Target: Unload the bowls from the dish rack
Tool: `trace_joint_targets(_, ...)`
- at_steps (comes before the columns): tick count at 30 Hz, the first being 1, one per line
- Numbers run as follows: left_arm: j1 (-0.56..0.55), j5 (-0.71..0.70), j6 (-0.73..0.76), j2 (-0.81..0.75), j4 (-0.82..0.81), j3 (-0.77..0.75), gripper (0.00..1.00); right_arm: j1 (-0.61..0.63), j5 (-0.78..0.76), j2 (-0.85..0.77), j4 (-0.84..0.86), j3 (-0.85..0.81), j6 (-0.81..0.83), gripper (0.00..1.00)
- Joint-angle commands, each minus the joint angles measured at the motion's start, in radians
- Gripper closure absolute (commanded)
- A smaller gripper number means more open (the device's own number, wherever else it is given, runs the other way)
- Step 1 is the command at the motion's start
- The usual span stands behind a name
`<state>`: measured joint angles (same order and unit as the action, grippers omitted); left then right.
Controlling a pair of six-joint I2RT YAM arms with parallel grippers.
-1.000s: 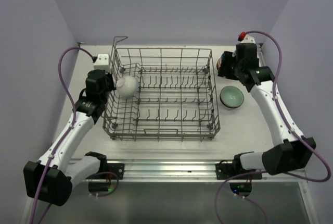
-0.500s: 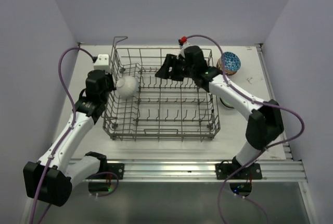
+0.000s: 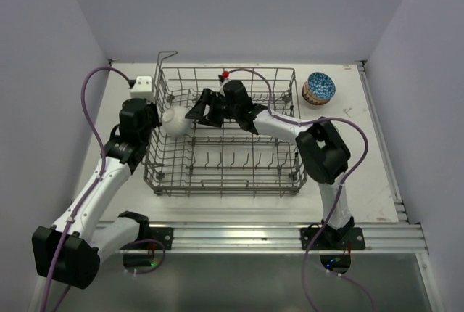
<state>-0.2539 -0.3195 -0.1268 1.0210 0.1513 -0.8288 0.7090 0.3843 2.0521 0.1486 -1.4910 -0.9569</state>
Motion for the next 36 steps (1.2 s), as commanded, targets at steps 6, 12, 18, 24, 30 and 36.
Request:
trace_joint_targets(6,-0.030,0.033,0.007,-0.030,-0.010,-0.001,1.00,0.014,0.002,0.094,0.152,-0.100,-0.105,0.27)
trace_joint_targets(12,-0.031,0.042,0.007,-0.030,-0.010,-0.003,1.00,0.017,0.004,0.143,0.161,-0.124,-0.126,0.27)
trace_joint_targets(18,-0.031,0.050,0.006,-0.029,-0.010,-0.006,1.00,0.020,0.024,0.164,0.212,-0.133,-0.164,0.28)
trace_joint_targets(24,-0.031,0.050,0.003,-0.029,-0.010,-0.006,1.00,0.021,0.060,0.181,0.354,-0.094,-0.244,0.37)
trace_joint_targets(30,-0.035,0.048,0.004,-0.029,-0.009,-0.004,1.00,0.026,0.117,0.198,0.589,-0.051,-0.324,0.49)
trace_joint_targets(36,-0.039,0.046,0.004,-0.027,-0.007,-0.004,1.00,0.037,0.160,0.230,0.709,-0.060,-0.375,0.55)
